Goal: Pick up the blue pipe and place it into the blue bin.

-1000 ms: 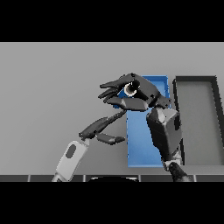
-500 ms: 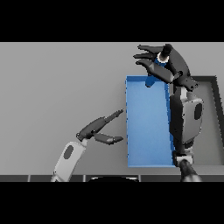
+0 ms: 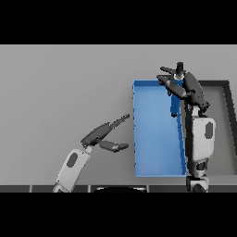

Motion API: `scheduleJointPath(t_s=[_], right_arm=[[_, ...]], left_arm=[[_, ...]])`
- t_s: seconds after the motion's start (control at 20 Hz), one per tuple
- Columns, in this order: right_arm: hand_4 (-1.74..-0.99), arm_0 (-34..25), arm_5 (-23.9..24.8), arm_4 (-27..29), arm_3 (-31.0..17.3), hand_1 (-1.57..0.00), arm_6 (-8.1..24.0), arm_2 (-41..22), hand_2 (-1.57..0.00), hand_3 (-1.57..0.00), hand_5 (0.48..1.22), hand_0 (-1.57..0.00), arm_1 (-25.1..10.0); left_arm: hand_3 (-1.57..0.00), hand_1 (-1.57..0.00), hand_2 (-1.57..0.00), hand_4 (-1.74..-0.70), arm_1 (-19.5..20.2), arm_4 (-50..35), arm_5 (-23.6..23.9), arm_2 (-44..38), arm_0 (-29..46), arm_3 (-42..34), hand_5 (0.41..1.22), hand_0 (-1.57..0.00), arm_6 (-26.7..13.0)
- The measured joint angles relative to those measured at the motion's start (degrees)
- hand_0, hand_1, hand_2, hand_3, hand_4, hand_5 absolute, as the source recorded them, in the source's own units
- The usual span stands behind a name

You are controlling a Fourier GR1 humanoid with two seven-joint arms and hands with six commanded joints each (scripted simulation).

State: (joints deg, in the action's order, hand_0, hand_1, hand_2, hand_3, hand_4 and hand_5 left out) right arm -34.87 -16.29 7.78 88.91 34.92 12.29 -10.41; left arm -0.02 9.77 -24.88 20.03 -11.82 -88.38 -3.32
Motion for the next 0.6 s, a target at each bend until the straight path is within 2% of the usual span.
scheduleJointPath(t_s=[0.2, 0.3, 0.35, 0.45, 0.55, 0.6], right_arm=[[-1.498, 5.11, 5.32, -1.30, -3.43, -1.57, 0.00, -3.64, -1.57, -1.57, 1.221, -1.57, -1.42], [-1.497, 6.12, 8.76, 1.12, -6.95, -1.57, 0.00, -6.05, -1.57, -1.57, 1.221, -1.57, -3.03], [-1.546, 7.70, 9.78, 2.95, -7.55, -1.57, 0.01, -7.97, -1.57, -1.26, 1.221, -1.57, -4.55], [-1.616, 8.75, 12.61, 7.48, -10.05, -1.57, 0.01, -13.07, -1.57, -0.80, 1.221, -1.57, -8.23], [-1.661, 8.54, 18.37, 13.81, -12.29, -1.57, -0.02, -19.65, -1.57, -0.51, 1.221, -1.57, -12.62], [-1.677, 8.98, 21.68, 17.66, -12.05, -1.57, -0.03, -23.65, -1.57, -0.41, 1.171, -1.57, -15.36]], left_arm=[[0.00, 0.00, 0.00, -0.93, -0.02, 0.62, 0.90, -0.14, -0.11, -0.11, 0.470, 0.00, 0.44], [0.00, 0.00, 0.00, -0.92, -0.28, 1.18, 1.25, 0.21, -0.17, -0.15, 0.476, 0.00, -0.19], [0.00, 0.00, 0.00, -0.92, -0.60, 1.32, 1.51, 0.52, 0.03, -0.54, 0.478, 0.00, 0.08], [0.00, 0.00, 0.00, -0.92, -0.20, 1.01, 1.10, 0.25, 0.21, -0.05, 0.481, 0.00, 0.84], [0.00, 0.00, 0.00, -0.92, -0.48, 0.62, 1.25, 0.14, -0.21, -0.92, 0.486, 0.00, 0.03], [0.00, 0.00, 0.00, -0.92, -0.25, 0.62, 1.14, -0.09, -0.73, -0.68, 0.489, 0.00, -0.61]])
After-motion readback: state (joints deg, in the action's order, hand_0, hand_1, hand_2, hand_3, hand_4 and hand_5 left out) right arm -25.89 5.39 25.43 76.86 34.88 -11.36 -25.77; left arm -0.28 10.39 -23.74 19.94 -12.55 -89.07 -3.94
